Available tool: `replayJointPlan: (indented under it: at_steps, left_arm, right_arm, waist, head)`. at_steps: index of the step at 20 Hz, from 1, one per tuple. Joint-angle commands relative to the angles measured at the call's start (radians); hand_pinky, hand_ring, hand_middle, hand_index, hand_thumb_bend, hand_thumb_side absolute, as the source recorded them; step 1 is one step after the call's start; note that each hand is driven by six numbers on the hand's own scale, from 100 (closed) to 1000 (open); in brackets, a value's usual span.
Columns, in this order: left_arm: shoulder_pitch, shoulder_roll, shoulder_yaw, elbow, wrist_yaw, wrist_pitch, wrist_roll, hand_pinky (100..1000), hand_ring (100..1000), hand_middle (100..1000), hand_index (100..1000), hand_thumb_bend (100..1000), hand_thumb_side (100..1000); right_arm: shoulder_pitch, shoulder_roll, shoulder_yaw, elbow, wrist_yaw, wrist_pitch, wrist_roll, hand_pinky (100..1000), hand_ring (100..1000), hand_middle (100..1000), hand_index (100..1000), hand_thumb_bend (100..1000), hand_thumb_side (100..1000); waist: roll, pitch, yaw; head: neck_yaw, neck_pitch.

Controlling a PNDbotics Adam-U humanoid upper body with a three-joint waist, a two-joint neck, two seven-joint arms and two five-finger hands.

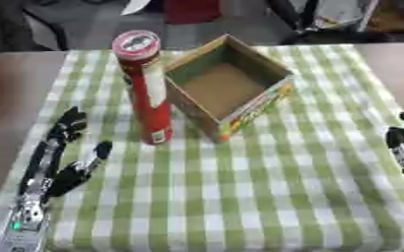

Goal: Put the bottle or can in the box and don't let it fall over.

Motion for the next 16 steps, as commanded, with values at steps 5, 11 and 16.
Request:
replayJointPlan:
  at_steps: [5,11,16]
  left_arm:
    - [-0.022,0.015,-0.002,-0.004,0.015,0.024,0.023,887,869,872,998,618,636]
    - [-0.082,0.039,-0.028,0.022,0.023,0.034,0.041,885,867,871,998,635,646]
    - [-0.180,0.071,-0.056,0.084,0.007,0.058,0.073,885,867,871,997,626,635]
  right_arm:
    - [-0.006,-0.012,-0.005,-0.011,-0.005,0.000,0.005,958,856,929,932,280,491]
    - [-0.005,-0.014,-0.002,-0.009,-0.006,-0.001,0.010,958,856,929,932,276,493]
    - [-0.007,-0.014,0.001,-0.008,-0.009,-0.003,0.012,958,856,930,929,269,497]
  waist:
    - [-0.001,-0.015,-0.005]
    - [-0.002,-0.017,-0.010]
    - [-0.004,-0.017,-0.015]
  head:
    - [-0.005,-0.010]
    - [-0.005,-0.012]
    - [-0.007,-0.019]
